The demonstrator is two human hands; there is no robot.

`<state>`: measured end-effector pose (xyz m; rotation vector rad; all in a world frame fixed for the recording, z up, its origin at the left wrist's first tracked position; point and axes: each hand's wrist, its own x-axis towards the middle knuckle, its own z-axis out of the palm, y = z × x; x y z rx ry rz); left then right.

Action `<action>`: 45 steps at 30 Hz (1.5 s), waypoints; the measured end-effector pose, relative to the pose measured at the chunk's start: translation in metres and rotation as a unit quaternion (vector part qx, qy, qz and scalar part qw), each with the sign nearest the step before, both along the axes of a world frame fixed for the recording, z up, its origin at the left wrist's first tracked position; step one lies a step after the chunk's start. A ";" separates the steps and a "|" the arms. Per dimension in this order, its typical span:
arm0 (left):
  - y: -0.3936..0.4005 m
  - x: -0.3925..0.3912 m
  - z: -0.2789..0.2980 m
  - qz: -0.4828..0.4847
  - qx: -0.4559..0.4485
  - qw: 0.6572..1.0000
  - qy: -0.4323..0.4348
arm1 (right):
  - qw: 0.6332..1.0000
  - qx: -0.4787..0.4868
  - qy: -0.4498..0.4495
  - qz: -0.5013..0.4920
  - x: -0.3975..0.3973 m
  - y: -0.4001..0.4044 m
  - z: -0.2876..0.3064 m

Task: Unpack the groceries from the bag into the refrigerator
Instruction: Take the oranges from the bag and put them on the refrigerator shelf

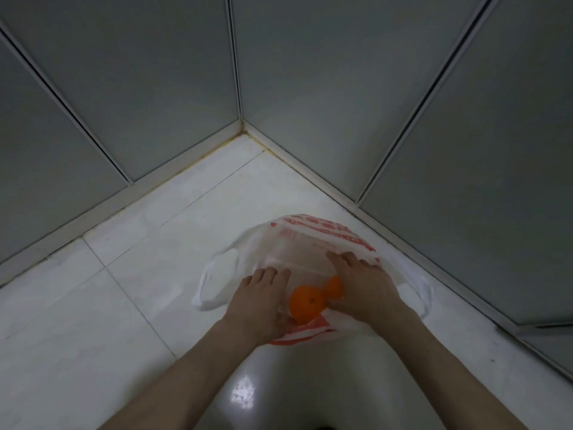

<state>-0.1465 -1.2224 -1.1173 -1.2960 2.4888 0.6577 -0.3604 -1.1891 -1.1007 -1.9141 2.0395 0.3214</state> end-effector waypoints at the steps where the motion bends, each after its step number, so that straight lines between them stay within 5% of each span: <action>1: 0.000 0.000 0.000 -0.003 0.004 1.000 -0.011 | 1.000 -0.010 0.006 -0.002 -0.002 0.005 -0.001; 12: -0.002 -0.027 0.004 -0.033 -0.022 0.999 0.001 | 0.999 0.038 0.027 -0.001 -0.015 0.031 -0.002; 17: 0.005 -0.046 0.015 -0.062 -0.090 0.990 0.085 | 0.996 -0.062 -0.064 0.031 -0.005 0.038 0.025; 22: 0.000 -0.046 0.007 -0.071 -0.102 0.983 0.136 | 0.978 -0.194 -0.042 0.064 -0.023 0.052 0.021; 32: 0.015 -0.045 -0.024 -0.062 -0.014 0.994 0.094 | 0.990 0.098 0.097 0.001 -0.055 0.059 0.017; 35: 0.024 -0.050 -0.028 -0.039 0.035 0.990 0.128 | 0.996 0.052 0.067 -0.020 -0.049 0.054 0.019; 40: 0.019 -0.061 -0.032 -0.025 -0.021 0.994 0.107 | 0.996 -0.057 -0.069 -0.022 -0.030 0.034 0.008; 45: 0.015 -0.066 -0.033 -0.043 -0.007 0.997 0.068 | 0.999 -0.034 -0.033 -0.007 -0.019 0.013 -0.012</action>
